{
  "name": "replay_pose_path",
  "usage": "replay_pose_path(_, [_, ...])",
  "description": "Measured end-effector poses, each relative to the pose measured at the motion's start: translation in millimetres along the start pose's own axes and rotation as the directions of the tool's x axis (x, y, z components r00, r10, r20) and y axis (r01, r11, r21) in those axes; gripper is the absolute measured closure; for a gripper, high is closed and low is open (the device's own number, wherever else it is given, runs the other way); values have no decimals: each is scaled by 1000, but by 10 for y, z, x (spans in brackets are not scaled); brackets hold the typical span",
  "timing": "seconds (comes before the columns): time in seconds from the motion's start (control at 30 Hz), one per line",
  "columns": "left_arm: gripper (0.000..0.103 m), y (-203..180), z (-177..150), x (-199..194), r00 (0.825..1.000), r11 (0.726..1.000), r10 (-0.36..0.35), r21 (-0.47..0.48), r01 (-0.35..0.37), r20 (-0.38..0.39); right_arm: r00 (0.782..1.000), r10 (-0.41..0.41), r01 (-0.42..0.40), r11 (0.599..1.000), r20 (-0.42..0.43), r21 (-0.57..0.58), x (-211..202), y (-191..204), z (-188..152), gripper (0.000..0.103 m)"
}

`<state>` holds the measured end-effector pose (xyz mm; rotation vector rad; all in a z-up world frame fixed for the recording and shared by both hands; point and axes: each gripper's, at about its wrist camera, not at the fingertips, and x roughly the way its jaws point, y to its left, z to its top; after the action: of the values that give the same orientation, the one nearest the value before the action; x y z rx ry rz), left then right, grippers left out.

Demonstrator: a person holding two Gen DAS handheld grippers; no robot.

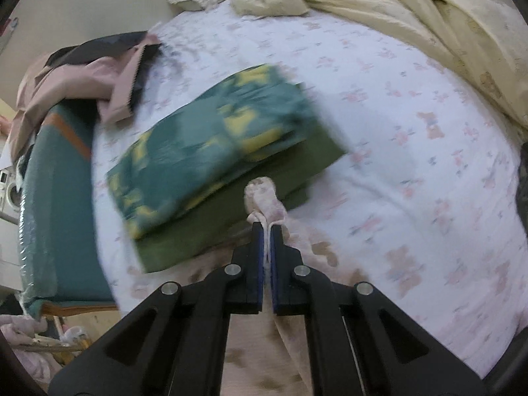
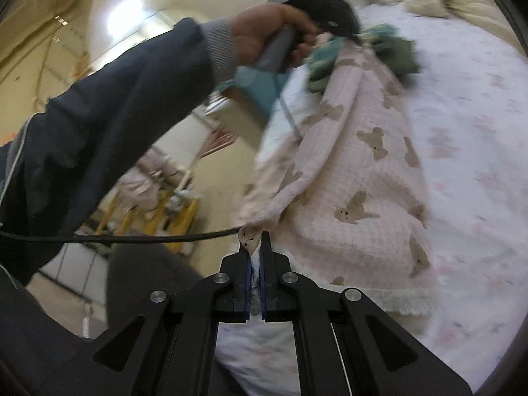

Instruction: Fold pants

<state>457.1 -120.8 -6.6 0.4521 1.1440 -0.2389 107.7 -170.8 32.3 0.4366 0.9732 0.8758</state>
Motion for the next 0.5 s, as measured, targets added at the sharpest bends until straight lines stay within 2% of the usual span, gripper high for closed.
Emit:
replay_pose_path(0.1, [101,283,-148,182,998,998,60,32,-60,-20,999,36,-38,998,-34,-48,403,248,162,101])
replay_pose_path(0.23, [101,612,-376,608,990,991,124,48,-121,-64,992,73,-79,995,-99,-54,912,281,286,101])
replay_pose_path(0.3, [101,758,-475,862,985,989,142,44,-138,-94,990,60,-69,995,-129,-69,1146,264,321,101])
replay_pose_path(0.43, [98,927,-621,1365,974,991,133,37,-128,-185,982,63,-73,996,-180,-48,1488,179,356,101])
replay_pose_path(0.5, [98,971,-716,1577,963,992,123,35,-118,-239,980,61,-70,997,-190,-42,1522,153,360,101])
